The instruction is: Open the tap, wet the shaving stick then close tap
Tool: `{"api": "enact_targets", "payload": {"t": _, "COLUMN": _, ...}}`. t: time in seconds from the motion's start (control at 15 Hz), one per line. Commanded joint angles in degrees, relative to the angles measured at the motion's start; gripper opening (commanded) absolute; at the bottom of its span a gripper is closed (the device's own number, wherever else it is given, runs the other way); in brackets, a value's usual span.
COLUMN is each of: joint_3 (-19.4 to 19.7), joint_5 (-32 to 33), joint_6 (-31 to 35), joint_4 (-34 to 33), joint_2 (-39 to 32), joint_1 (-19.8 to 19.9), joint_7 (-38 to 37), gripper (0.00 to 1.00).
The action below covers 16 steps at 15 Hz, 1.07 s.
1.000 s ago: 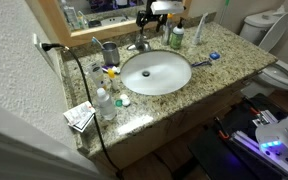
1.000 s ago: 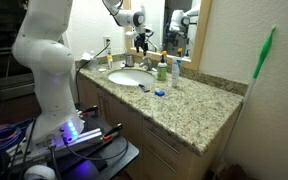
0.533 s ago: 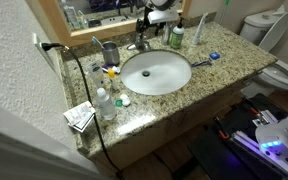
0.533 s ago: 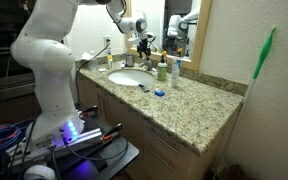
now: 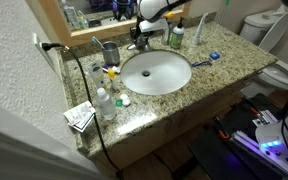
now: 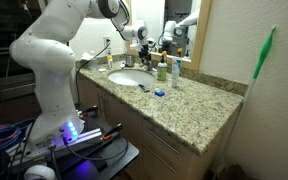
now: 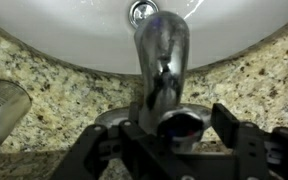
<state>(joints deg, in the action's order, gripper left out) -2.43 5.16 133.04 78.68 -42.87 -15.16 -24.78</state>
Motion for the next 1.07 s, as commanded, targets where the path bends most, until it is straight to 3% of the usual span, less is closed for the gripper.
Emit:
{"api": "enact_targets", "payload": {"t": 0.0, "joint_3": 1.55, "joint_5": -0.27, "joint_6": -0.68, "joint_4": -4.28, "joint_2": -2.59, "joint_1": -1.27, "joint_7": -0.16, "gripper": 0.44}}
{"api": "enact_targets", "payload": {"t": 0.07, "joint_3": 2.08, "joint_5": -0.02, "joint_6": -1.16, "joint_4": -5.19, "joint_2": -3.12, "joint_1": -1.68, "joint_7": -0.90, "gripper": 0.51}}
{"api": "enact_targets", "payload": {"t": 0.13, "joint_3": 2.46, "joint_5": 0.25, "joint_6": -1.21, "joint_4": -5.98, "joint_2": -3.73, "joint_1": -1.85, "joint_7": -0.80, "gripper": 0.81}}
{"api": "enact_targets", "payload": {"t": 0.2, "joint_3": 2.90, "joint_5": 0.58, "joint_6": -1.55, "joint_4": -7.18, "joint_2": -4.71, "joint_1": -2.12, "joint_7": -0.75, "gripper": 0.77}}
{"api": "enact_targets", "payload": {"t": 0.4, "joint_3": 3.27, "joint_5": 0.66, "joint_6": -3.50, "joint_4": -11.14, "joint_2": -8.25, "joint_1": -2.73, "joint_7": -0.08, "gripper": 0.83}}
{"api": "enact_targets", "payload": {"t": 0.47, "joint_3": 3.64, "joint_5": 0.90, "joint_6": -4.00, "joint_4": -12.46, "joint_2": -8.93, "joint_1": -3.05, "joint_7": -0.30, "gripper": 0.97}}
{"api": "enact_targets", "payload": {"t": 0.73, "joint_3": 4.13, "joint_5": 1.46, "joint_6": -9.29, "joint_4": -16.63, "joint_2": -10.64, "joint_1": -3.81, "joint_7": 0.76, "gripper": 1.00}}
{"api": "enact_targets", "payload": {"t": 0.8, "joint_3": 3.45, "joint_5": 1.74, "joint_6": -12.14, "joint_4": -3.07, "joint_2": 2.63, "joint_1": -3.82, "joint_7": 1.32, "gripper": 1.00}}
{"api": "enact_targets", "payload": {"t": 1.0, "joint_3": 3.43, "joint_5": 1.82, "joint_6": -21.49, "joint_4": -3.03, "joint_2": 6.39, "joint_1": -4.23, "joint_7": 1.74, "gripper": 1.00}}
